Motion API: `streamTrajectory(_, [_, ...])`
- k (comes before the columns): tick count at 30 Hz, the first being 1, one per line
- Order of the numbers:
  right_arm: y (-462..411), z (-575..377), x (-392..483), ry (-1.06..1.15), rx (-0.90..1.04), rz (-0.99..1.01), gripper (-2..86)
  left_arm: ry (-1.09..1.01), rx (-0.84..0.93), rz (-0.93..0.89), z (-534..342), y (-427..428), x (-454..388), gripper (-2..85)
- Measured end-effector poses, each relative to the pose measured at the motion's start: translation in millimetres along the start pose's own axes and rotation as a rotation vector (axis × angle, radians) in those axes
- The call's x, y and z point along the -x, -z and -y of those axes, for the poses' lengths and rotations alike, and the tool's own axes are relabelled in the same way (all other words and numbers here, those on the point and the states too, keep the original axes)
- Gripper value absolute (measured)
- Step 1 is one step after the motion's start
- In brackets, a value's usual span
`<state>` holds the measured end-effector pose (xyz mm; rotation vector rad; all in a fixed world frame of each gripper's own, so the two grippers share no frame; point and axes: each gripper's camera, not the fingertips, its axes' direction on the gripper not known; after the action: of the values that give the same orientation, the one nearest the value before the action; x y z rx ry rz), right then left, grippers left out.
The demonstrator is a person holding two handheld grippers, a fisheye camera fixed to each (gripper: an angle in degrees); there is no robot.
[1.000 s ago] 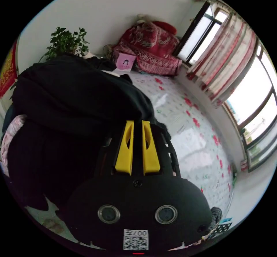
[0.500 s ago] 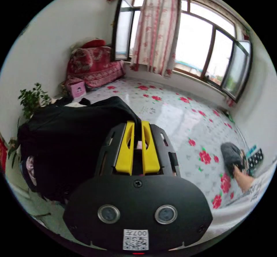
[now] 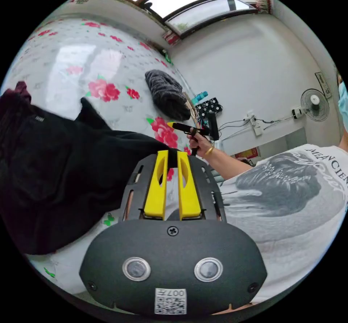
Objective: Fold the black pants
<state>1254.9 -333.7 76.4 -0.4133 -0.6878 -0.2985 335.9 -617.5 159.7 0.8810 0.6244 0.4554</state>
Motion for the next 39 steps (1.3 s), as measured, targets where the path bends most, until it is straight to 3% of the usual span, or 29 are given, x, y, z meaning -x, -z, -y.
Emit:
streamTrajectory(3, [24, -45, 6, 0.04, 0.017, 0.033, 8.8, 0.06, -0.042, 0.029, -18, 13, 6, 3.2])
streamTrajectory(8, [52, -86, 9, 0.079, 0.035, 0.063, 9.6, 0.184, -0.132, 0.457, -42, 81, 29, 5.7])
streamTrajectory(10, [54, -93, 20, 0.12, 0.041, 0.1, 9.8, 0.215, -0.151, 0.535, -42, 93, 39, 6.6])
streamTrajectory(17, [2, -107, 114, 0.425, 0.237, 0.213, 9.7, 0.291, -0.139, 0.636, 20, 92, 100, 12.0])
streamTrajectory(20, [-23, -122, 146, 0.532, 0.351, 0.157, 8.2, 0.309, -0.124, 0.654, 62, 90, 127, 14.4])
streamTrajectory(24, [-33, -138, 162, 0.561, 0.35, 0.007, 4.5, 0.358, -0.01, 0.712, 103, 71, 169, 17.4])
streamTrajectory(26, [-25, -141, 163, 0.546, 0.311, 0.007, 3.4, 0.388, 0.203, 0.817, 108, 36, 200, 15.8])
streamTrajectory(28, [-17, -141, 161, 0.508, 0.287, 0.027, 2.6, 0.267, 0.182, 0.872, 108, 28, 187, 11.7])
streamTrajectory(31, [-4, -138, 158, 0.446, 0.227, 0.044, 1.9, 0.319, 0.12, 0.828, 102, 45, 186, 0.6])
streamTrajectory(33, [16, -127, 163, 0.433, 0.152, 0.004, 1.7, 0.337, 0.025, 0.709, 101, 72, 178, -0.3])
streamTrajectory(39, [132, -79, 201, 0.527, -0.215, -0.172, 2.6, -0.035, -0.478, 0.452, 98, 237, 36, -0.9])
